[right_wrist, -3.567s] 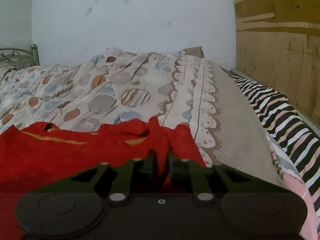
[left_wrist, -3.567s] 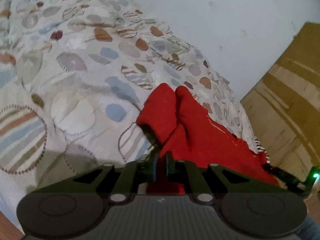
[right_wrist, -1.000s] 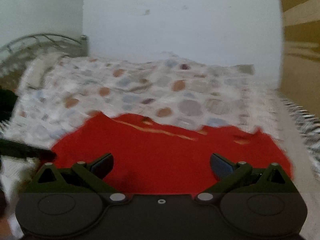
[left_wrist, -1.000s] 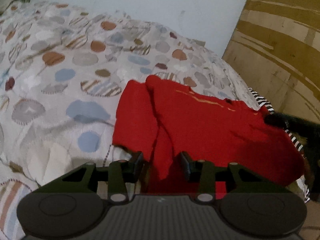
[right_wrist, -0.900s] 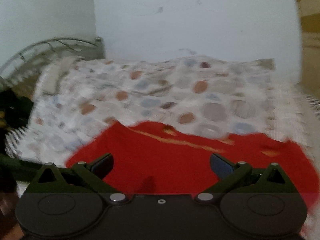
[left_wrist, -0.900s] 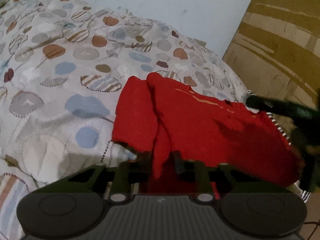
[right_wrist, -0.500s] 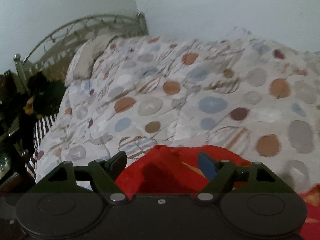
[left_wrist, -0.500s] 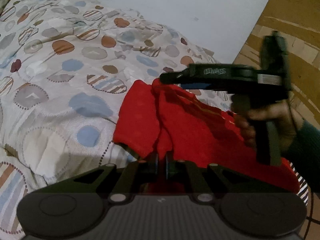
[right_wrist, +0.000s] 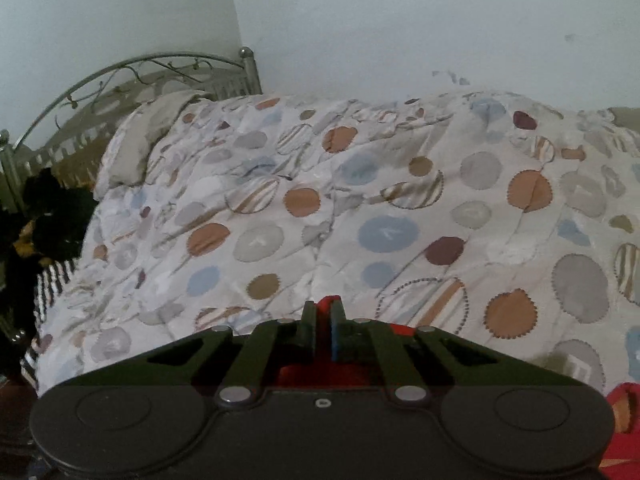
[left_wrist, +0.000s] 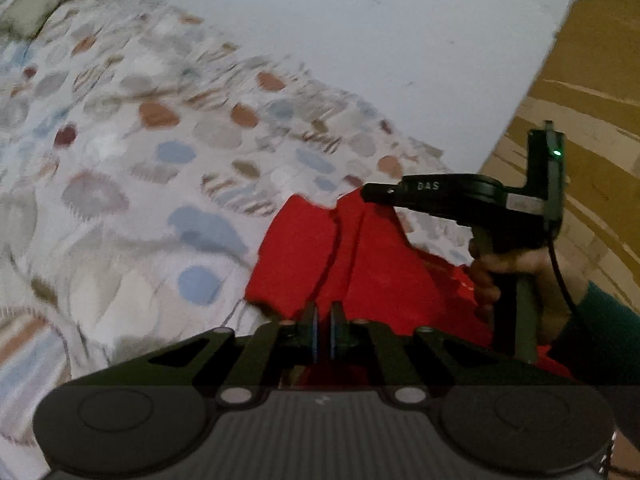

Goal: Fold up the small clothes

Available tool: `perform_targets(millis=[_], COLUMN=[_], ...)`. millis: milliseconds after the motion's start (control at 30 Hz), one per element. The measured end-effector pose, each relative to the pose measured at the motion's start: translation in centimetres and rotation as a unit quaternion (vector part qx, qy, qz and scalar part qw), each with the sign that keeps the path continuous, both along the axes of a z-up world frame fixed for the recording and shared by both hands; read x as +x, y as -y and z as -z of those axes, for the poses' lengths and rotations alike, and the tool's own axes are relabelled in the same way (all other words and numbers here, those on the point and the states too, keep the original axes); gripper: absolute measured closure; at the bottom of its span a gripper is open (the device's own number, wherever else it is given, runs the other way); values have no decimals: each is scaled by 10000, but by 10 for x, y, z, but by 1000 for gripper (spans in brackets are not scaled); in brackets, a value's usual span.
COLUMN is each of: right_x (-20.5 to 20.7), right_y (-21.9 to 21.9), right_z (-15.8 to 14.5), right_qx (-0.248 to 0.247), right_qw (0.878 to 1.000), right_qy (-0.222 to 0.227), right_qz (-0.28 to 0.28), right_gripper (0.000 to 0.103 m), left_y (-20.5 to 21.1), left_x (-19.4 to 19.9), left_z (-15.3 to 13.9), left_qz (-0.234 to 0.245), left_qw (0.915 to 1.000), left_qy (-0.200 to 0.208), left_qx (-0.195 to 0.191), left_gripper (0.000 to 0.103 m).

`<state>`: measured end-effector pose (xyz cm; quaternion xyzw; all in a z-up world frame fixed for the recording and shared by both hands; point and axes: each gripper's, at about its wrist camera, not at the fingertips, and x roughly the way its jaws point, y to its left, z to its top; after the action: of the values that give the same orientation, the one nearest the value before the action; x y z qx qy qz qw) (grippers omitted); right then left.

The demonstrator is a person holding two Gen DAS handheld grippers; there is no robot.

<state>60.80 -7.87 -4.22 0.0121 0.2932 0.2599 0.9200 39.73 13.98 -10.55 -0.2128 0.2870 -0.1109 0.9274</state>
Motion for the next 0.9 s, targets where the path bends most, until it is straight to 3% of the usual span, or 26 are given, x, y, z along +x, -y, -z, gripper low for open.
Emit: perform_targets(millis=[133,300,333,367,433,500,567,667,900], right_x=[1,-8,-13,-20,-37,-61,-88,-134,-234], right_y=[-12,-3,3,10,28,49,71,97,114], right_z=[13,0,-6,-12,-23,-32,-35,-33,-3], right_qx=[-269,-262,-304,-346,-435,-549,-670,-963,-1637], right_qw=[9996,9996,9994,9991,9978,9956,9927,9841,9567], right_qy=[-35,37,105,188,357,497,563,680,1159], right_qz=[-47,59,108,181,356,567,825,1332,2108], right_gripper=[94,65,53,40,24,12,2,1,1], left_y=[-6,-3,-3,-3,-4,-6,-6,-5,8], left_x=[2,-2,-3,-4,-8,-13,-17,-24,-43], left_z=[9,6,5,3,-2,-7,-12,-18,-22], left_qz=[-103,-115,-118,-128,-227,-306,-336,-400,-342], left_qw=[9994,9995,9995,9995,9994,9993,9993,9991,9989], left_qy=[-195,-189,-186,-187,-164,-100,-102,-104,-206], left_qx=[-273,-217,-206,-206,-217,-185,-135,-66,238], left_gripper=[98,88,76,58,34,25,9,1,1])
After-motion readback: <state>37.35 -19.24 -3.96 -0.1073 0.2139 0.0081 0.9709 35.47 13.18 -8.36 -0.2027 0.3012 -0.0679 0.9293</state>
